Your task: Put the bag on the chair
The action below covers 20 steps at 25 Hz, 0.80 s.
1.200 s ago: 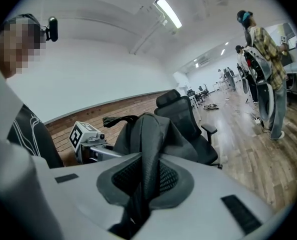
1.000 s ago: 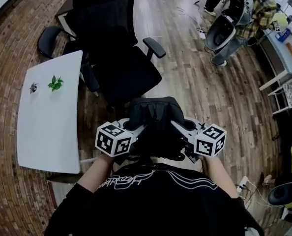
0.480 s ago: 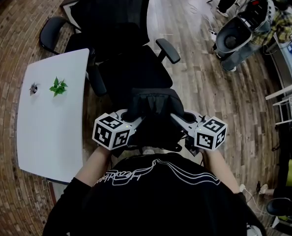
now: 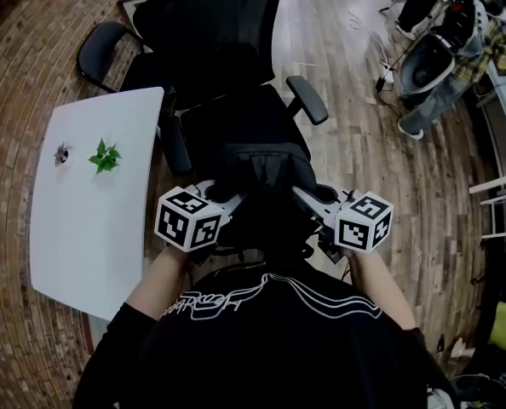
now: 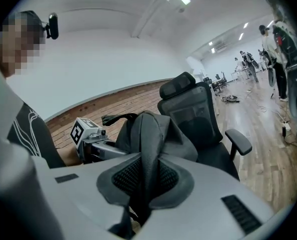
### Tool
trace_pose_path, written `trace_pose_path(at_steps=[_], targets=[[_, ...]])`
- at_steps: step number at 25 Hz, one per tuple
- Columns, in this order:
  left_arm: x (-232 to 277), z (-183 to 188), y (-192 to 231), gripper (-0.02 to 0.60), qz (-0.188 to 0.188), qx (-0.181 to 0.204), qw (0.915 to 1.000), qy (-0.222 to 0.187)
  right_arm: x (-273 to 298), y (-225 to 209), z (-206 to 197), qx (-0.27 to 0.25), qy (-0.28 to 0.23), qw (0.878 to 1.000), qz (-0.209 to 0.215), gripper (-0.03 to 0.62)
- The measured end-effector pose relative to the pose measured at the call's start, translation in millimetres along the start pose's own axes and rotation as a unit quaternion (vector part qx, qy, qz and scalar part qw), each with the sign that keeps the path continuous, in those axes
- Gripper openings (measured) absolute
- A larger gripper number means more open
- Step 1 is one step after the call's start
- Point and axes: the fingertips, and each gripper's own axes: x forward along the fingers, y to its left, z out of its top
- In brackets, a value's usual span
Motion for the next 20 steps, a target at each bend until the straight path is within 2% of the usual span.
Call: trace_pose_path(at_steps=[15,20], targets=[[66,85,122,0.078,0.059,-0.074,0.9954,-0.016,105,-117,87,-0.003,0.062,0.996,0.064,0.032],[83,117,162,0.078,0.085,-0.081,0.9928,-0.023,138,-151,120,-0.01,0.072,0.994,0.083,0.032]])
